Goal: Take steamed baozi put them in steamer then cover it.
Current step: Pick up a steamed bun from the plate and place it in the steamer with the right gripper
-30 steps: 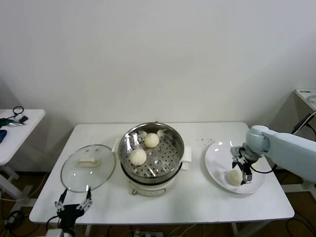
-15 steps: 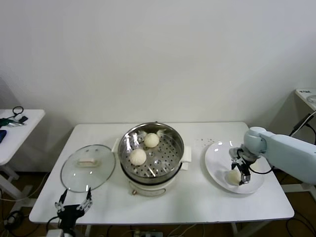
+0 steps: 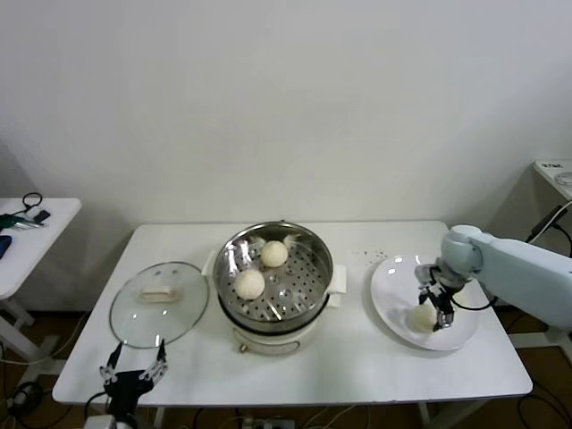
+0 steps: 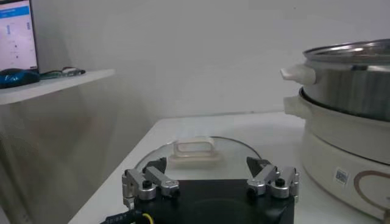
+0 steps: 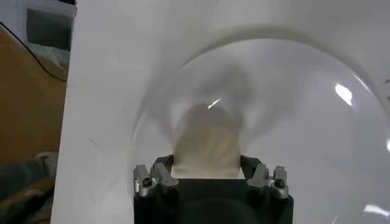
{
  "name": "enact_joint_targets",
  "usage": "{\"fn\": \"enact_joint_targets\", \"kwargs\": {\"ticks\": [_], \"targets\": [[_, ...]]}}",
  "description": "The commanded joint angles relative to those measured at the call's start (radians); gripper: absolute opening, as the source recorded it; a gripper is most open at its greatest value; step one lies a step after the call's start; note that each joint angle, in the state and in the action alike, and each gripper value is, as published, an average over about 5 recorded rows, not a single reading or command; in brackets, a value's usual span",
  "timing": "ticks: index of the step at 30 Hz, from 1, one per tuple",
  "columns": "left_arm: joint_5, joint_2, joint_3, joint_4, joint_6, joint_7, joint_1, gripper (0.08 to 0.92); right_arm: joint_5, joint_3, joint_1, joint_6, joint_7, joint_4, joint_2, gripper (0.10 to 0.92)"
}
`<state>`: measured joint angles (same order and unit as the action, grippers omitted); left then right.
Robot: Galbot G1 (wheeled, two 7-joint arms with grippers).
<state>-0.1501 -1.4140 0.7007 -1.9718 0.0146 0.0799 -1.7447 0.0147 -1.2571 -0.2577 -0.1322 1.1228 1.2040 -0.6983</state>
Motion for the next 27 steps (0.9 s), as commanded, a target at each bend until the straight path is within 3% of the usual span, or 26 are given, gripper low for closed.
{"fn": "enact_joint_targets", "kwargs": {"ticks": [1,15,27], "targets": [[-0.001,0.002,-0.001,0.0,0.0,0.001,-0.002,0.823,0.006,-0.09,-0.247,0.25,0.052,0.015,-0.063,0.721],[-0.011,0.003,-0.001,-0.022,0.01,0.002,-0.002,0.823,0.041,-0.155,-0.6,0.585,0.076,0.042,-0.359,0.723],[-0.014,0.05,-0.009,-0.032,-0.003,0.002,-0.015,0.823,0.0,-0.07,-0.513,0.64,0.068,0.11,-0.565,0.721]]}}
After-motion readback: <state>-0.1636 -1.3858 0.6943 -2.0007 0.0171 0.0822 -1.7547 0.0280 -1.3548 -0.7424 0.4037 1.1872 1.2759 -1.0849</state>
